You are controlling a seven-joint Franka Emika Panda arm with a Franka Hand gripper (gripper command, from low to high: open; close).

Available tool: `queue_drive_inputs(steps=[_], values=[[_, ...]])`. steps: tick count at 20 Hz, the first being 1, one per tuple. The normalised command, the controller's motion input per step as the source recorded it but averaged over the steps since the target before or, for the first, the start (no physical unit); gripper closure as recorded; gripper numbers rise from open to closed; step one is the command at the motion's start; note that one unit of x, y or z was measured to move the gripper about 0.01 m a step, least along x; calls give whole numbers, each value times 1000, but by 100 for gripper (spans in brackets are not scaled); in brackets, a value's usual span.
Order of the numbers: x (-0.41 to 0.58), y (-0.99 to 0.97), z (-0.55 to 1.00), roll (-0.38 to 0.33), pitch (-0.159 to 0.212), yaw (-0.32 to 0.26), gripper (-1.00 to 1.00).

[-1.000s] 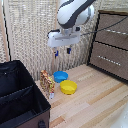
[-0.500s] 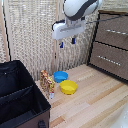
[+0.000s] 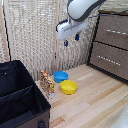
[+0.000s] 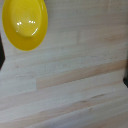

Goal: With caution, bring your gripper towards the upper drawer's hold. Grasp the drawer hold tightly with your gripper tool. Pull the drawer in your direction to reveal the contents of the top drawer.

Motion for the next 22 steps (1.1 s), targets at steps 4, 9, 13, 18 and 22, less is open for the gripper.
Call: queue_drive_inputs(steps=[4, 9, 13, 18, 22], values=[[-17, -214, 0, -343, -59, 149, -100], [38, -151, 0, -368, -9, 99, -100], [223, -95, 0, -375, 0, 44, -100], [356, -30, 65, -375, 17, 8, -100], [409, 1, 205, -352, 27, -9, -100]])
